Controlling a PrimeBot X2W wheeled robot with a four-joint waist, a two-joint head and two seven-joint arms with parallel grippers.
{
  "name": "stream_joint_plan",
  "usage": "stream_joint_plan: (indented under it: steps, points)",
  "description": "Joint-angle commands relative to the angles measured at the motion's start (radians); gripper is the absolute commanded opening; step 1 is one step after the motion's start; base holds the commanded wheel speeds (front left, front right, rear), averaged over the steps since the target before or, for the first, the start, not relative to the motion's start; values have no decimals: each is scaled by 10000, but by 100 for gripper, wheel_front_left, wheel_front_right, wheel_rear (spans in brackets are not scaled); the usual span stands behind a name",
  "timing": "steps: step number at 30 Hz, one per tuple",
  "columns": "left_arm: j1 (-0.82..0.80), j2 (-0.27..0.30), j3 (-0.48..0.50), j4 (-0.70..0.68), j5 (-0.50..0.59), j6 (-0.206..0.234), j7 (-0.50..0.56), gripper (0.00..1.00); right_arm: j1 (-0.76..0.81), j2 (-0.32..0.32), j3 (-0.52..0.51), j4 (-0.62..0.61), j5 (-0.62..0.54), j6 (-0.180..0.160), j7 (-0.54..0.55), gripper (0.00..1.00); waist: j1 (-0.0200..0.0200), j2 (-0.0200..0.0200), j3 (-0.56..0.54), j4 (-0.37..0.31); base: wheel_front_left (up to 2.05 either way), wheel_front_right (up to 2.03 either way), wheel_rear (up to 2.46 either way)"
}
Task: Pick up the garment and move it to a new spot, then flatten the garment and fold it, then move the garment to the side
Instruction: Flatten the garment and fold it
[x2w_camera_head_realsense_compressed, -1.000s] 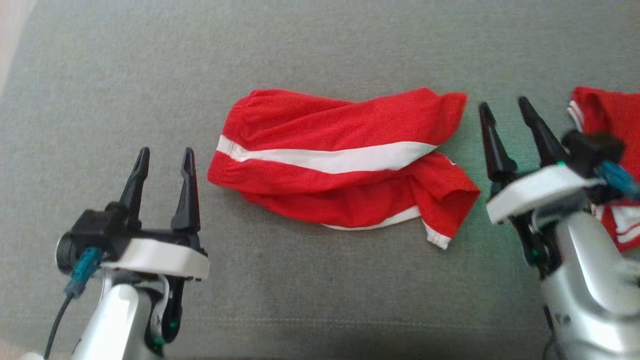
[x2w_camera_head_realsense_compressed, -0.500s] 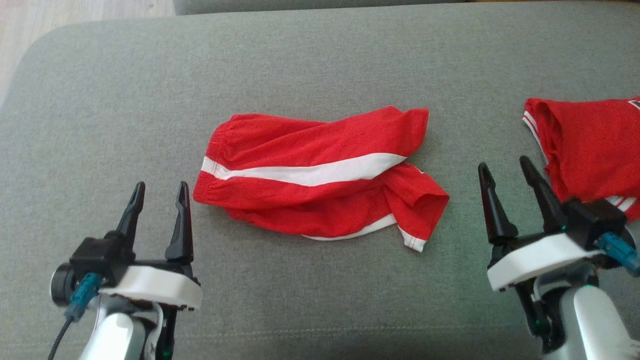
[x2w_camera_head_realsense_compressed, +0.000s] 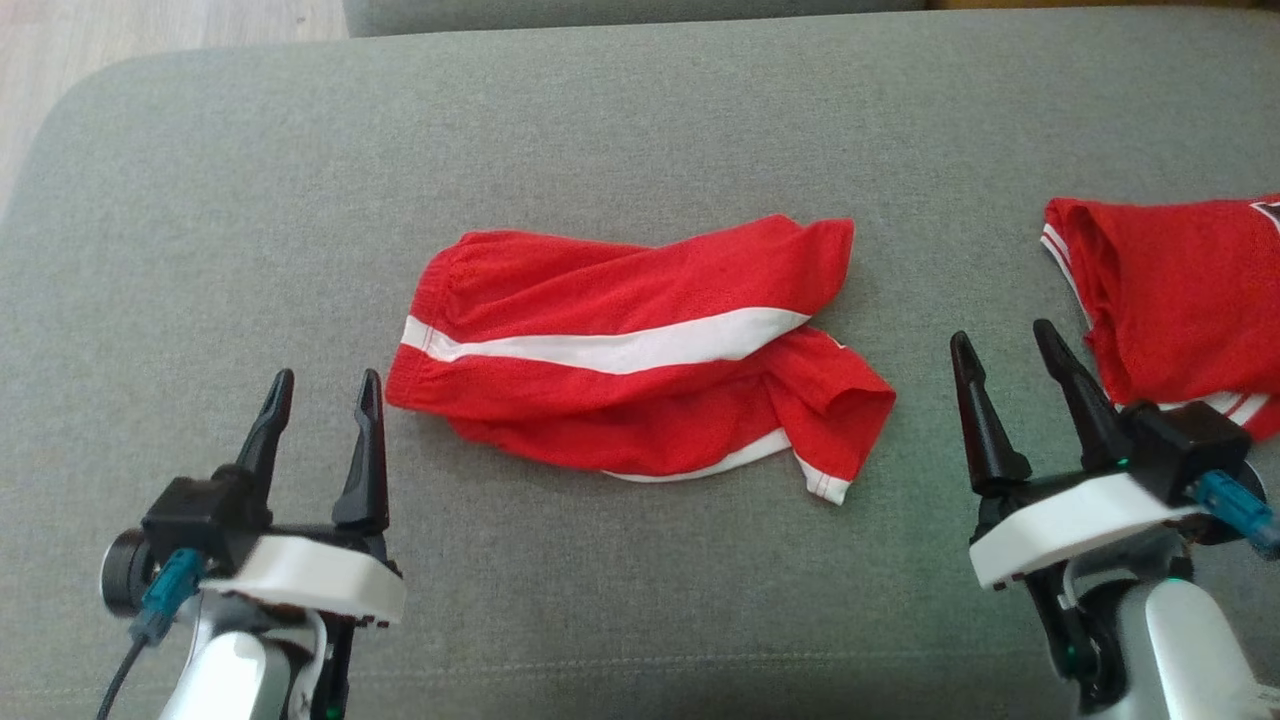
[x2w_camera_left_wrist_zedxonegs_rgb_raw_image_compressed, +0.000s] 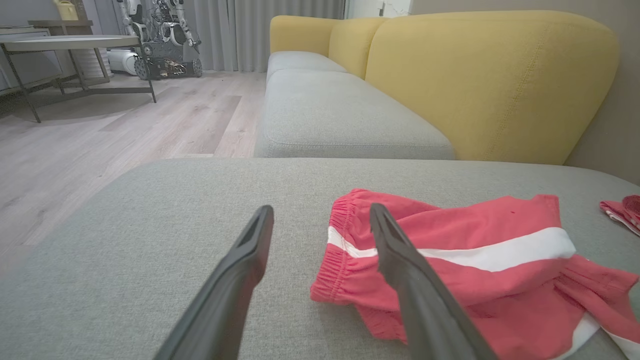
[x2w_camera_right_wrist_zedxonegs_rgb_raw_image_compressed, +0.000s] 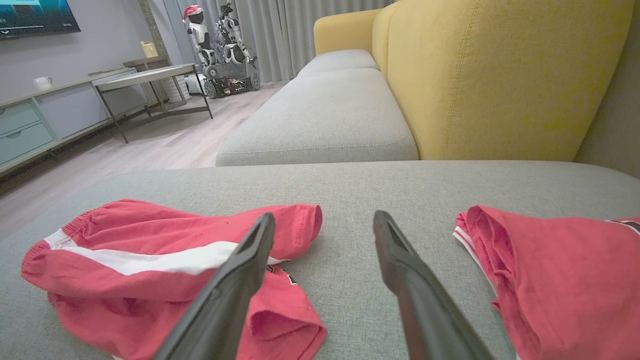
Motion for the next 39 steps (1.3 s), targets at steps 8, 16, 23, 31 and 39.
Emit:
stream_joint_plan:
  steps: [8,16,23,31,39]
  points:
    - [-229,252,310,-454,13,112,-27,100,-145,51,205,-439,67,-7,74,100,0,0,58,8,0,0,0]
    - [-615,240,193,-506,7,21,-41,100,-732,-70,783,187,97,-7,263,100,0,0,583,278,0,0,0]
    - [-1187,70,7,-372,1,-163,-170,100,-2019,-288,1770,1859,-97,-7,151,100,0,0,1242,797,0,0,0]
    - [-1549,-144,-7,-65,-49,-285,-359,100,-3181,-563,2210,3533,-940,-7,-132,100,0,0,1658,1209,0,0,0]
    - [-1634,-251,58,114,-32,-350,-447,100,-3739,-437,2474,4553,-326,-7,-299,0,0,0,1753,1220,0,0,0]
